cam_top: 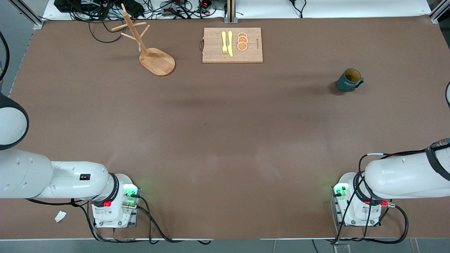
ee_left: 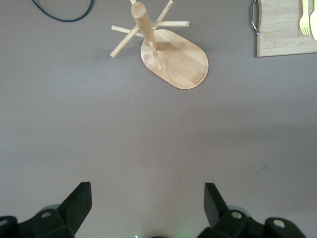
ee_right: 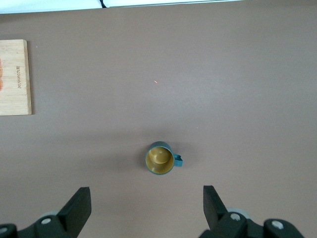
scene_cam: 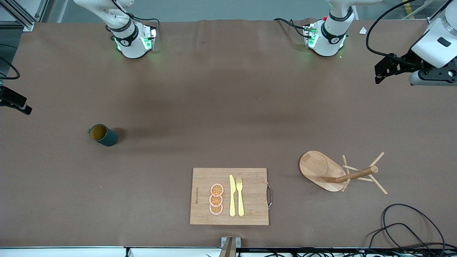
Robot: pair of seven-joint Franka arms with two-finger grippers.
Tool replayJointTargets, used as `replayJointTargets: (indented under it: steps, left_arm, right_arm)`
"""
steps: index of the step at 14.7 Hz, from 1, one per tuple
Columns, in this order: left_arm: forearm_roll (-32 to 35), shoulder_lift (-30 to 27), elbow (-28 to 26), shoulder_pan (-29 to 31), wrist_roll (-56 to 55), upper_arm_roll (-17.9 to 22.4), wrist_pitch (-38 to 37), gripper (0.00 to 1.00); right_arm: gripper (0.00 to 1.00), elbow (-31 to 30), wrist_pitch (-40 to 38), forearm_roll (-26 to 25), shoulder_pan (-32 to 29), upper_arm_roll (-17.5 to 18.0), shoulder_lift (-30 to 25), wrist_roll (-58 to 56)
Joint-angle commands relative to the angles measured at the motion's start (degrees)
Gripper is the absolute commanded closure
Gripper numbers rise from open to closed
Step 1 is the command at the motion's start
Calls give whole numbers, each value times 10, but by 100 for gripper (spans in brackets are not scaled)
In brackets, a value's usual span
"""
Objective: Pass cup and hang on rack
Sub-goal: 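Reach the right gripper down to the teal mug's rim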
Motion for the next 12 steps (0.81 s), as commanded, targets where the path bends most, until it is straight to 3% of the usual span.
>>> replayJointTargets:
  steps: [1,12]
  left_arm:
    - [-4,6,11,5,6,-3,-2,0]
    - [-2,13,10,6,5,-3,-1,0]
  right_arm:
    - [0,0,-1,4,-4,1,-6,-5]
    - [0,-2,7,1,3,2,10,-6]
